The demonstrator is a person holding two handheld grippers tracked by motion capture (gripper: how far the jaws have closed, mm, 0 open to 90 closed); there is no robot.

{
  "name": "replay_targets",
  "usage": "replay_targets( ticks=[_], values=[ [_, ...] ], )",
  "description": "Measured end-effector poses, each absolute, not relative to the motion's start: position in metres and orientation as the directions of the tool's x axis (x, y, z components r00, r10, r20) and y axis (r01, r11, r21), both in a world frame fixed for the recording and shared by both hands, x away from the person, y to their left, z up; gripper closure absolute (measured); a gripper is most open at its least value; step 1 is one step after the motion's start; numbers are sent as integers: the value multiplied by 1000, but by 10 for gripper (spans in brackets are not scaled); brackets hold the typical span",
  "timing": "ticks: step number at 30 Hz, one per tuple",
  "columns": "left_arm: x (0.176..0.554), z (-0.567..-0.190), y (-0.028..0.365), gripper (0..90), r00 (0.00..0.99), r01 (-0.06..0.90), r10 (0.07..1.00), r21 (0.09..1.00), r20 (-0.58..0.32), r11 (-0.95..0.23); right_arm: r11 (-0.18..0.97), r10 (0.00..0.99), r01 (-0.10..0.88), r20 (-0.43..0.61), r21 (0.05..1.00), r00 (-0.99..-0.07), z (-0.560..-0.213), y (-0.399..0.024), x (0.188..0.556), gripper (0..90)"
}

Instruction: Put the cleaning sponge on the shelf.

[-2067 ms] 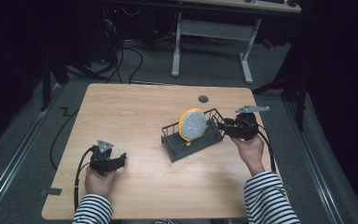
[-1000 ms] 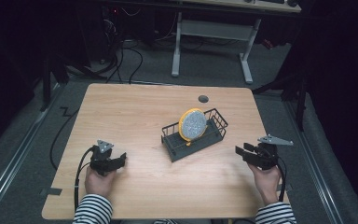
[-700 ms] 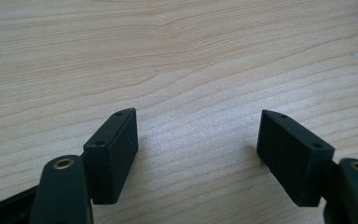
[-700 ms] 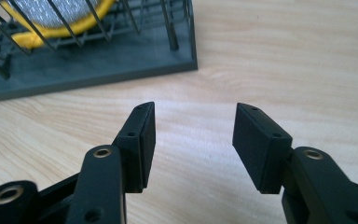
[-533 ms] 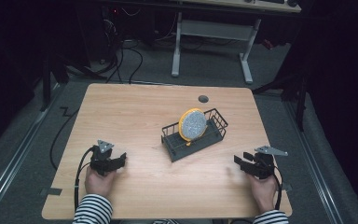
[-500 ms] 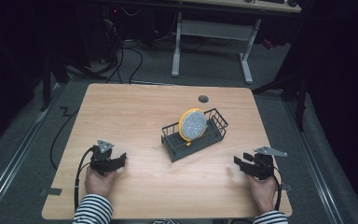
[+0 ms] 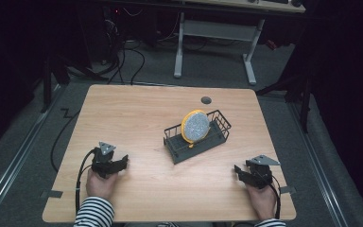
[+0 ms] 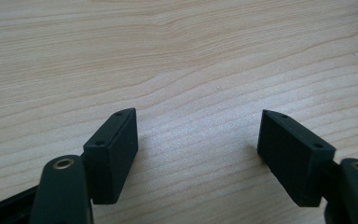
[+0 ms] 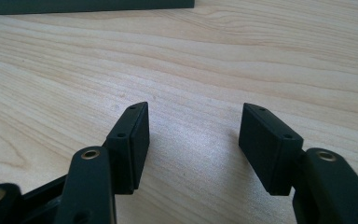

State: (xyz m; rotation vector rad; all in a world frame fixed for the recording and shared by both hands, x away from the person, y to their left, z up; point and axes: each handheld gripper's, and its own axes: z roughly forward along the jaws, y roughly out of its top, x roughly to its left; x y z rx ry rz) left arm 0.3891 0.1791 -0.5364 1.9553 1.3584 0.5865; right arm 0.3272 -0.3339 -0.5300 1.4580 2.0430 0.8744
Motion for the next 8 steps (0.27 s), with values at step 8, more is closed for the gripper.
replay_targets(
  ticks=[8],
  values=[
    [389, -536, 179, 290, 355, 630, 935, 742, -13, -229, 226, 950, 644, -18, 731, -313, -530, -334, 327, 409]
  ],
)
